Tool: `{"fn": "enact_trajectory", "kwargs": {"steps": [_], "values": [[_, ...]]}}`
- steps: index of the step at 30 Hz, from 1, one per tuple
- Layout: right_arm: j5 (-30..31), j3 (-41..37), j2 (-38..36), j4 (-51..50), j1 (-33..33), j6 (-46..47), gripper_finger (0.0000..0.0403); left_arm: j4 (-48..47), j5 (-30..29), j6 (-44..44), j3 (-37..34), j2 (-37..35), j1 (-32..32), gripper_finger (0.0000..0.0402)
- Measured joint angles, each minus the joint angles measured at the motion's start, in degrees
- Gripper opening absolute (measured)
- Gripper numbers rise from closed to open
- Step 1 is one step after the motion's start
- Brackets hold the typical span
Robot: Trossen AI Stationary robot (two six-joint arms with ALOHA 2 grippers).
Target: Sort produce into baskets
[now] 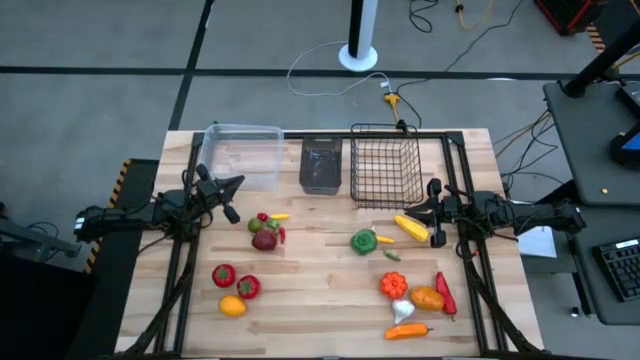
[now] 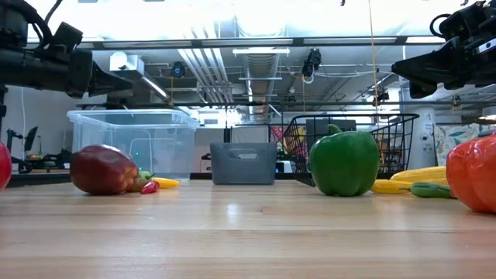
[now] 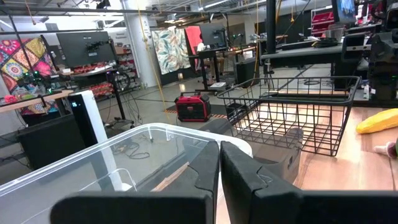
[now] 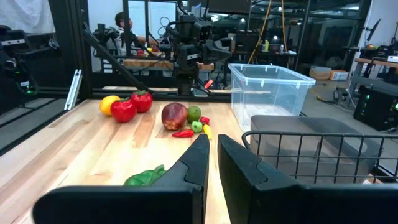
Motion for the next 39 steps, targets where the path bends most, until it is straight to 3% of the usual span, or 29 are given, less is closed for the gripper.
{"fn": "enact_trajectory", "kwargs": {"steps": [20, 22, 24, 26, 29, 33, 39], "values": [[0.0, 0.0, 0.0, 0.0, 0.0, 0.0, 0.0029, 0.1, 0.0, -0.3, 0.0, 0.0, 0.0, 0.0], [0.0, 0.0, 0.0, 0.0, 0.0, 0.0, 0.0029, 1.6, 1.9, -11.4, -0.1, 0.0, -0.1, 0.0], [0.0, 0.0, 0.0, 0.0, 0.0, 0.4, 0.0029, 5.3, 5.0, -31.4, -0.1, 0.0, -0.1, 0.0], [-0.1, 0.0, 0.0, 0.0, 0.0, 5.3, 0.0029, 6.7, 3.3, -39.2, -0.1, 0.0, 0.0, 0.0], [0.3, 0.0, 0.0, 0.5, 0.0, 14.2, 0.0029, 7.5, -0.4, -39.9, -0.1, -0.1, 0.0, 0.0], [0.9, 0.0, 0.0, 6.0, 0.0, 15.8, 0.0029, 7.5, 0.2, -38.7, -0.1, 0.1, 0.0, 0.0], [0.9, 0.0, 0.0, 11.2, 0.0, 19.7, 0.0029, 9.8, 14.6, -38.5, -0.1, 0.9, -0.1, 0.0]]}}
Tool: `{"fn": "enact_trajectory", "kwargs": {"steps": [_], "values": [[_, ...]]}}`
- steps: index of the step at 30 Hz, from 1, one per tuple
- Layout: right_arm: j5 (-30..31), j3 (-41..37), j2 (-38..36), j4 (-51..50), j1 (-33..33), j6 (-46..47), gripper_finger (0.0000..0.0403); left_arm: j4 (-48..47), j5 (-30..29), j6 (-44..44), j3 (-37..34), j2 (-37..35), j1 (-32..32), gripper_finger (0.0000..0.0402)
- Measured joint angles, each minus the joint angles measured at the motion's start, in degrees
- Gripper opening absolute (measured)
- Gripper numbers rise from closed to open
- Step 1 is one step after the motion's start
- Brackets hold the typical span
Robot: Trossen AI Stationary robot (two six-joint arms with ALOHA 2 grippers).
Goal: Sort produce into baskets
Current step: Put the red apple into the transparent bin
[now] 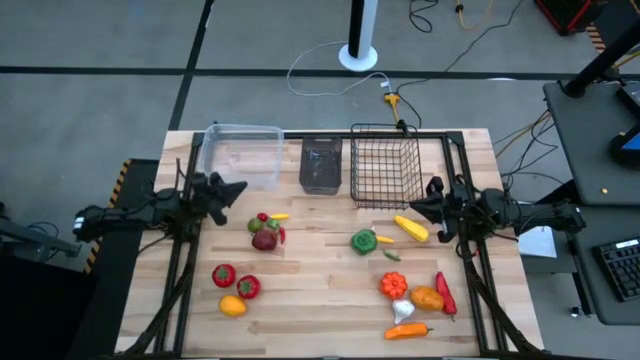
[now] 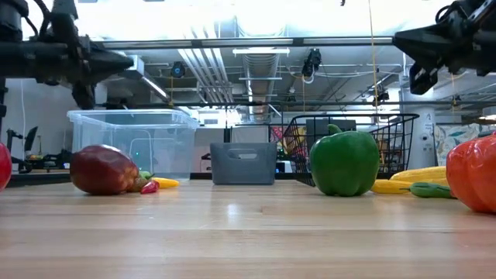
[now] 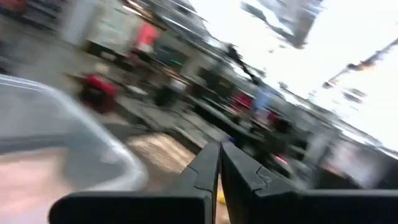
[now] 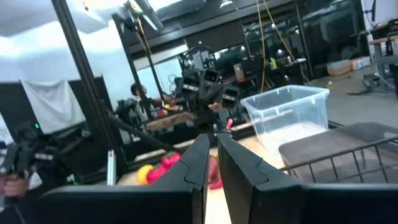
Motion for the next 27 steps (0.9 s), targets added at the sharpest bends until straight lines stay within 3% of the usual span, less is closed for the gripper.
{"fn": "enact_trajectory", "kwargs": {"steps": [8, 13, 21, 24, 27], "values": [[1.0, 1.4, 0.8, -0.6, 0.0, 3.0, 0.0029, 4.8, 6.4, -2.8, 0.4, 5.8, -1.5, 0.0], [1.0, 4.8, 3.9, -0.4, 0.0, 2.8, 0.0029, 2.0, 7.5, -1.2, 7.0, 11.6, -3.8, 0.0], [3.1, 11.8, 14.5, -1.5, 0.0, 1.9, 0.0029, -21.1, 7.9, -2.3, 22.1, 22.2, -6.4, 0.0], [3.1, 15.3, 18.5, -4.7, 0.0, 1.9, 0.0029, -29.9, 13.0, -3.8, 27.2, 26.3, -7.3, 0.0], [3.7, 19.0, 22.1, -8.7, 0.0, 2.2, 0.0029, -32.8, 18.4, -3.8, 30.6, 30.5, -8.8, 0.0]]}}
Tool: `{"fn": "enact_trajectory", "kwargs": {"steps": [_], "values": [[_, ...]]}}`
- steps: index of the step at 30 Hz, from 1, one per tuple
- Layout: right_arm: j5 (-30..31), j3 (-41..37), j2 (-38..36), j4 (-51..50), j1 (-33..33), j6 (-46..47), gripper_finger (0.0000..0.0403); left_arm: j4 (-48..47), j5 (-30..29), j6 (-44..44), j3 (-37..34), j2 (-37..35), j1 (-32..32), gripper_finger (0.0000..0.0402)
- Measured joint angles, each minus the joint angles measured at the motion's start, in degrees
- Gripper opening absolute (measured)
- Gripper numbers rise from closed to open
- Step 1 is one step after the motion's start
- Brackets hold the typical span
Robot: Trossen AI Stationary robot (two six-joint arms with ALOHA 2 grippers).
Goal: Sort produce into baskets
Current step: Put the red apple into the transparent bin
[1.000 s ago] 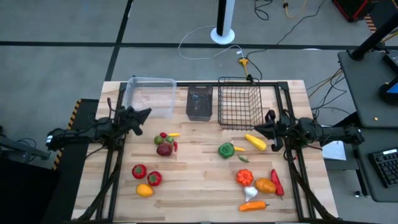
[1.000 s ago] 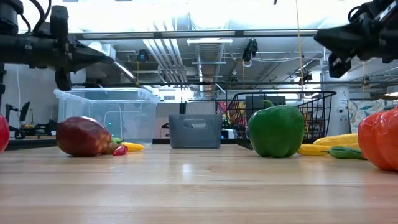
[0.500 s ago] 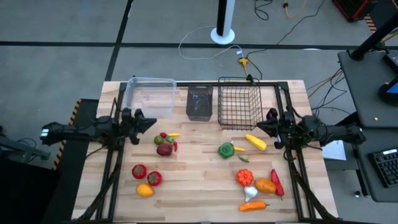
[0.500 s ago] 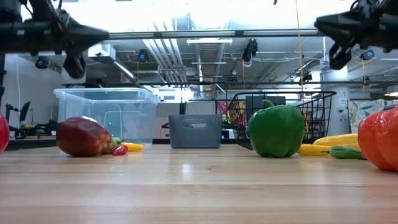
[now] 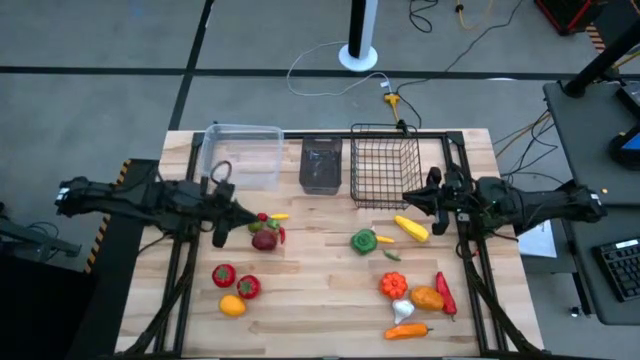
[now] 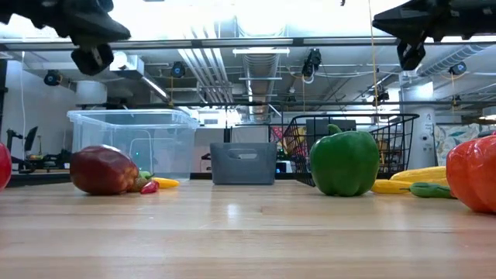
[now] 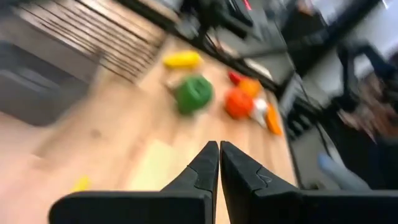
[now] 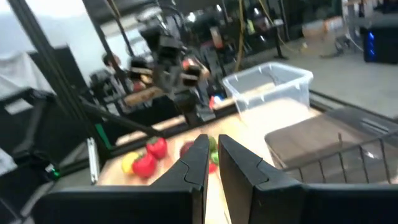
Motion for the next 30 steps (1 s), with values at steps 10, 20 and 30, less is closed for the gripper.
{"fn": "enact_trajectory", "kwargs": {"steps": [10, 20, 30], "values": [[0.3, 8.1, 7.9, -7.7, 0.0, 0.0, 0.0029, -7.6, 1.5, 0.3, 8.6, 11.4, -4.5, 0.0], [0.2, 9.9, 8.2, -10.4, 0.0, -0.8, 0.0029, -19.5, 1.0, 0.0, 15.2, 21.6, -4.6, 0.0], [0.2, 10.1, 8.3, -10.1, 0.0, -1.8, 0.0029, -26.2, 1.0, 1.9, 21.2, 29.7, -4.7, 0.0]]}}
